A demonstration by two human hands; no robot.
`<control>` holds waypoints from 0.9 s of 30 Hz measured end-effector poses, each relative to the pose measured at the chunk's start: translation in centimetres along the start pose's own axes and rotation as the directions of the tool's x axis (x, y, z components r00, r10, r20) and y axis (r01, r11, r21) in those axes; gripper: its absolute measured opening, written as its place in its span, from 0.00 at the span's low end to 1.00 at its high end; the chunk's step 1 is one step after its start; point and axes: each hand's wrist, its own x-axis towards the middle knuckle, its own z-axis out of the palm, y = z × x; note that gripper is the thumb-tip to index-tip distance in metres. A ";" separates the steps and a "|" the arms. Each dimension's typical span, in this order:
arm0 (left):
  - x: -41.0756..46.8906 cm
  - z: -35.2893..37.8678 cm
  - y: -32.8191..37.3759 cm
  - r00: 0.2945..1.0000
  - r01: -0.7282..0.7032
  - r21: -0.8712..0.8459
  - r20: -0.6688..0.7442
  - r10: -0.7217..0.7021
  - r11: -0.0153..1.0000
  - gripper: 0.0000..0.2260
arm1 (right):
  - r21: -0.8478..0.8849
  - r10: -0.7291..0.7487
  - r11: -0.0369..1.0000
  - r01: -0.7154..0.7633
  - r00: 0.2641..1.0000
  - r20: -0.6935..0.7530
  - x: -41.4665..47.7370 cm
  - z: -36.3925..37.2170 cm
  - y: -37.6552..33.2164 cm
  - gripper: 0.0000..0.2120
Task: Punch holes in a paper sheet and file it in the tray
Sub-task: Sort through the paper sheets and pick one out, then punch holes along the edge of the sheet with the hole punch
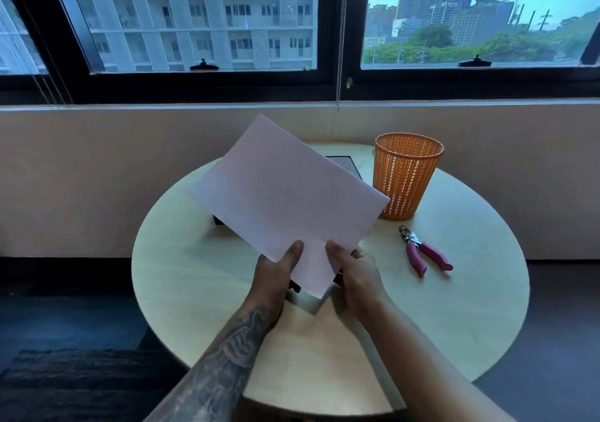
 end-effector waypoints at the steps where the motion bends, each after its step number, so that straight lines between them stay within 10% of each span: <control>1: 0.2 0.0 0.0 1.000 -0.019 0.030 -0.008 0.019 0.999 0.09 | -0.012 0.008 1.000 -0.008 1.000 -0.001 0.1 -0.2 0.0 0.07; 6: 1.2 -0.9 0.1 0.992 -0.122 0.113 -0.021 0.125 0.986 0.03 | -0.579 -0.163 0.805 0.131 0.987 -0.003 0.7 -2.5 -2.4 0.08; 10: 2.0 -2.3 0.4 0.988 -0.148 0.111 -0.030 0.152 0.983 0.04 | -0.989 -0.466 0.126 0.071 0.885 0.005 1.7 -6.5 -4.4 0.18; 13: 2.1 -2.6 0.3 0.986 -0.156 0.095 -0.037 0.160 0.983 0.05 | -0.985 -0.486 -0.108 -0.138 0.871 -0.069 2.6 -9.3 -5.1 0.27; 21: 2.1 -2.9 -0.1 0.983 -0.159 0.093 -0.083 0.167 0.983 0.06 | -0.982 -0.376 -0.095 -0.165 0.919 -0.118 1.7 -9.6 -5.3 0.23; 27: 1.5 -2.6 0.3 0.976 -0.178 0.058 -0.116 0.184 0.982 0.02 | -0.934 -0.154 0.358 -0.010 0.986 -0.070 0.6 -8.3 -5.6 0.18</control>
